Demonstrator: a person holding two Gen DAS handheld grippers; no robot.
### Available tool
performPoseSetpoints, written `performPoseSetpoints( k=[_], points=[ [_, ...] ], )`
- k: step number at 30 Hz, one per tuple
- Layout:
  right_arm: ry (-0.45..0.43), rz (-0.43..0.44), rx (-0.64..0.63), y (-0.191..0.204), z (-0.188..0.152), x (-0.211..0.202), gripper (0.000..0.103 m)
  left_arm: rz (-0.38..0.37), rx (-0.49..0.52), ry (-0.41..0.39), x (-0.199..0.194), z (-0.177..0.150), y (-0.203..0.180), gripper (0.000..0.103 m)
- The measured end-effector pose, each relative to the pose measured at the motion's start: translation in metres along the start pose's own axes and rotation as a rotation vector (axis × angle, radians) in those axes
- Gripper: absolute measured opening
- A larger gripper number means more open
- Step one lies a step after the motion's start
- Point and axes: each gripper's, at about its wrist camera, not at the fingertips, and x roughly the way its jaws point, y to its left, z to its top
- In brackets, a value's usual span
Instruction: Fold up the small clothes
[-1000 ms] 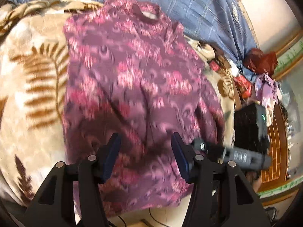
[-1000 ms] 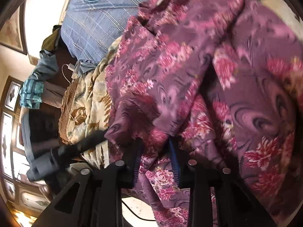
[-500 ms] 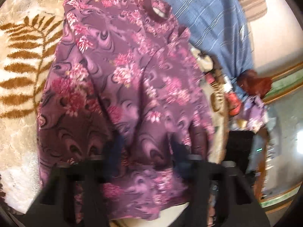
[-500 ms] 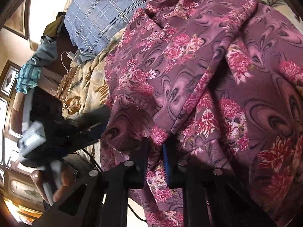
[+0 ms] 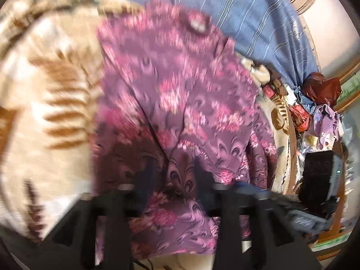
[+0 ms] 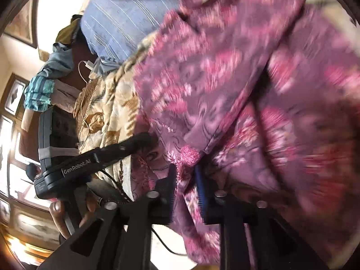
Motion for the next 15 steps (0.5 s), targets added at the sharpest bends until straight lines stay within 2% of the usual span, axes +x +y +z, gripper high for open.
performPoseSetpoints(
  k=[1, 3, 6, 7, 9, 11, 13, 15],
  points=[
    [-0.045, 0.003, -0.012, 0.002, -0.004, -0.019, 0.054, -0.009, -0.005, -0.032, -0.011, -0.003, 0.002, 0.056],
    [-0.103, -0.001, -0.020, 0.000, -0.014, -0.044, 0.061, 0.010, -0.029, -0.079, -0.028, -0.010, 0.010, 0.060],
    [-0.161, -0.090, 0.033, -0.018, -0.036, -0.071, 0.061, 0.107, -0.092, -0.080, -0.033, -0.028, 0.029, 0.060],
    [-0.170, -0.118, 0.058, -0.025, -0.042, -0.076, 0.061, 0.118, -0.123, -0.105, -0.036, -0.037, 0.035, 0.060],
    [-0.209, -0.186, 0.123, -0.041, -0.051, -0.091, 0.061, 0.084, -0.155, -0.150, -0.038, -0.051, 0.041, 0.060],
    [-0.237, -0.218, 0.147, -0.049, -0.052, -0.106, 0.060, 0.087, -0.134, -0.155, -0.036, -0.053, 0.035, 0.060],
    [-0.249, -0.220, 0.153, -0.053, -0.048, -0.115, 0.058, 0.092, -0.064, -0.161, -0.036, -0.051, 0.017, 0.060],
    [-0.244, -0.280, 0.155, -0.059, -0.040, -0.116, 0.058, 0.078, -0.012, -0.157, -0.035, -0.053, 0.003, 0.060]
  ],
)
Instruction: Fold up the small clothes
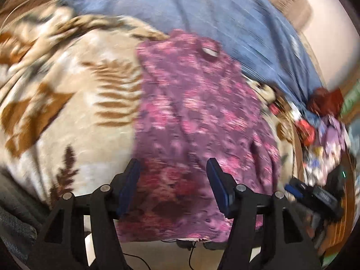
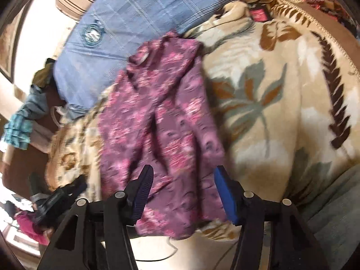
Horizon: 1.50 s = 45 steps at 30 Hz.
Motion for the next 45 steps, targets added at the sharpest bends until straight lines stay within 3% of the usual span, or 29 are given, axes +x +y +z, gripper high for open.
performPoseSetpoints(
  k=[2, 4, 6, 9, 14, 16, 20, 26, 30, 32, 36, 39, 40, 42, 45],
  points=[
    [0.020, -0.077, 0.001, -0.006, 0.004, 0.010, 0.051, -0.003, 0.056, 0.008, 0.003, -0.005, -0.016, 0.060],
    [0.080, -0.076, 0.044, -0.018, 0.000, 0.022, 0.034, 0.004, 0.078, 0.026, 0.005, -0.010, -0.025, 0.060],
    [0.145, -0.026, 0.101, -0.030, -0.009, 0.032, 0.033, -0.021, 0.084, 0.051, 0.010, -0.016, -0.032, 0.060],
    [0.232, -0.062, 0.087, -0.033, -0.017, 0.052, 0.032, -0.085, 0.154, 0.095, 0.018, -0.029, -0.059, 0.060],
    [0.231, -0.142, -0.023, -0.016, -0.021, 0.056, 0.033, -0.084, 0.308, 0.125, 0.024, -0.052, -0.106, 0.060],
    [0.225, -0.177, -0.077, -0.008, -0.025, 0.057, 0.005, -0.092, 0.353, 0.142, 0.025, -0.064, -0.119, 0.060],
    [0.219, -0.084, -0.009, -0.017, -0.024, 0.041, 0.004, -0.086, 0.430, 0.175, 0.030, -0.080, -0.131, 0.060],
    [0.104, 0.016, 0.104, -0.042, -0.008, -0.010, 0.004, -0.136, 0.581, 0.250, 0.050, -0.110, -0.158, 0.060],
    [0.045, 0.021, 0.146, -0.051, 0.009, -0.020, 0.004, -0.089, 0.722, 0.301, 0.080, -0.135, -0.180, 0.060],
    [0.004, -0.007, 0.154, -0.054, 0.013, -0.024, 0.004, -0.037, 0.791, 0.284, 0.087, -0.145, -0.187, 0.060],
    [-0.032, 0.071, 0.170, -0.064, 0.019, -0.037, 0.004, 0.049, 0.931, 0.175, 0.085, -0.163, -0.198, 0.060],
    [-0.069, 0.213, 0.167, -0.067, 0.021, -0.051, 0.004, 0.108, 0.991, 0.111, 0.081, -0.168, -0.198, 0.027],
    [-0.075, 0.256, 0.173, -0.067, 0.023, -0.053, 0.004, 0.087, 0.989, 0.117, 0.078, -0.166, -0.197, 0.012],
    [-0.072, 0.305, 0.178, -0.065, 0.024, -0.055, 0.004, 0.071, 0.948, 0.132, 0.072, -0.158, -0.192, 0.005],
    [-0.047, 0.402, 0.204, -0.066, 0.028, -0.055, 0.004, -0.006, 0.857, 0.178, 0.061, -0.139, -0.180, 0.005]
  ],
)
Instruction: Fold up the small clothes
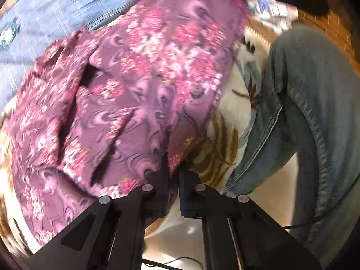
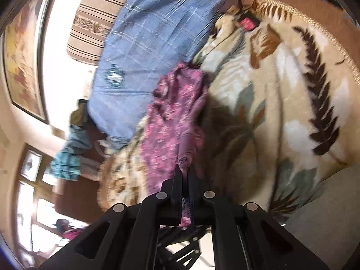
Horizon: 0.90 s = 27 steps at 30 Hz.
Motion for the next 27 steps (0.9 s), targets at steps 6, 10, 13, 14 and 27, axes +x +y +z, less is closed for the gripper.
performPoseSetpoints(
  k=[6, 10, 13, 14, 27],
  points=[
    [0.041, 0.061, 0.004, 0.005, 0.012, 0.011, 0.004, -0.119, -0.249, -0.046, -0.042, 0.002, 0.071, 0.004],
    [0.067, 0.131, -0.008, 0.021, 0.026, 0.028, 0.004, -0.194, -0.352, -0.034, -0.054, 0.013, 0.115, 0.004],
    [0.110, 0.122, 0.001, 0.027, 0.040, 0.059, 0.004, -0.160, -0.349, -0.022, -0.051, 0.017, 0.125, 0.004],
    [0.130, 0.106, 0.014, 0.029, 0.046, 0.070, 0.004, -0.159, -0.354, -0.013, -0.049, 0.017, 0.131, 0.004],
    [0.089, 0.004, 0.030, 0.061, 0.157, 0.160, 0.004, -0.004, -0.437, -0.046, -0.028, 0.128, 0.263, 0.004]
  ],
)
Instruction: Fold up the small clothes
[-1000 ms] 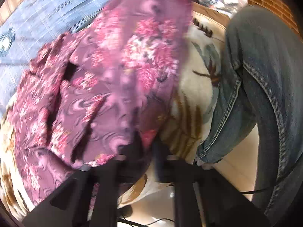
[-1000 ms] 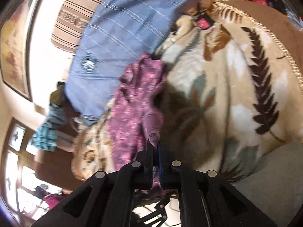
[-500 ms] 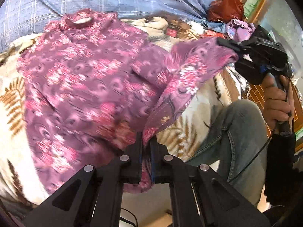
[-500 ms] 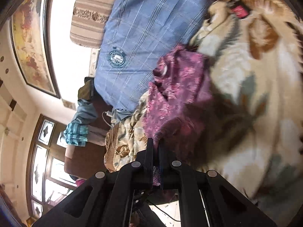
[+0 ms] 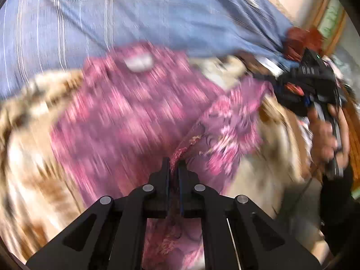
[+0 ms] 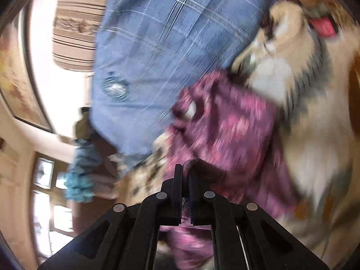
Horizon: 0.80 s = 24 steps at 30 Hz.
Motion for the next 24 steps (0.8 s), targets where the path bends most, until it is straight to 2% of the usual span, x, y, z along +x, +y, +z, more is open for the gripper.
performPoseSetpoints(
  k=[3, 6, 9, 10, 12, 14, 15, 17, 18, 19, 20, 21, 22, 24],
  points=[
    [-0.003, -0.076, -0.018, 0.006, 0.041, 0.032, 0.004, 0.084, 0.044, -0.001, 0.029, 0.061, 0.003, 0.004],
    [-0.039, -0.109, 0.005, 0.002, 0.093, 0.057, 0.004, 0.132, 0.049, 0.022, 0.080, 0.132, 0.022, 0.004],
    [-0.059, -0.165, 0.020, -0.009, 0.136, 0.088, 0.004, 0.063, -0.086, 0.052, 0.124, 0.170, 0.052, 0.006],
    [-0.053, -0.195, 0.018, -0.015, 0.145, 0.100, 0.005, 0.051, -0.152, 0.102, 0.144, 0.177, 0.064, 0.009],
    [-0.009, -0.246, 0.035, -0.031, 0.157, 0.126, 0.010, 0.049, -0.231, 0.171, 0.156, 0.172, 0.075, 0.009],
    [0.124, -0.304, 0.030, -0.044, 0.161, 0.154, 0.011, 0.013, -0.214, 0.126, 0.143, 0.164, 0.076, 0.015],
    [0.134, -0.322, -0.002, -0.041, 0.159, 0.155, 0.014, 0.009, -0.188, 0.099, 0.128, 0.158, 0.075, 0.021],
    [0.105, -0.351, -0.117, -0.026, 0.151, 0.145, 0.033, 0.004, -0.169, 0.035, 0.100, 0.149, 0.076, 0.044],
    [0.063, -0.360, -0.201, -0.013, 0.143, 0.132, 0.051, 0.002, -0.173, -0.005, 0.082, 0.142, 0.078, 0.063],
    [0.031, -0.359, -0.239, -0.007, 0.137, 0.124, 0.065, -0.004, -0.191, -0.045, 0.065, 0.135, 0.081, 0.068],
    [-0.021, -0.337, -0.271, 0.000, 0.126, 0.110, 0.067, -0.023, -0.211, -0.078, 0.045, 0.130, 0.087, 0.068],
    [-0.036, -0.300, -0.259, 0.000, 0.119, 0.102, 0.067, -0.036, -0.215, -0.083, 0.035, 0.133, 0.091, 0.068],
    [-0.002, -0.256, -0.222, -0.001, 0.112, 0.099, 0.067, -0.036, -0.223, -0.092, 0.026, 0.129, 0.095, 0.069],
    [0.039, -0.216, -0.183, -0.001, 0.101, 0.096, 0.067, 0.059, -0.271, -0.096, 0.003, 0.111, 0.107, 0.070]
  ],
)
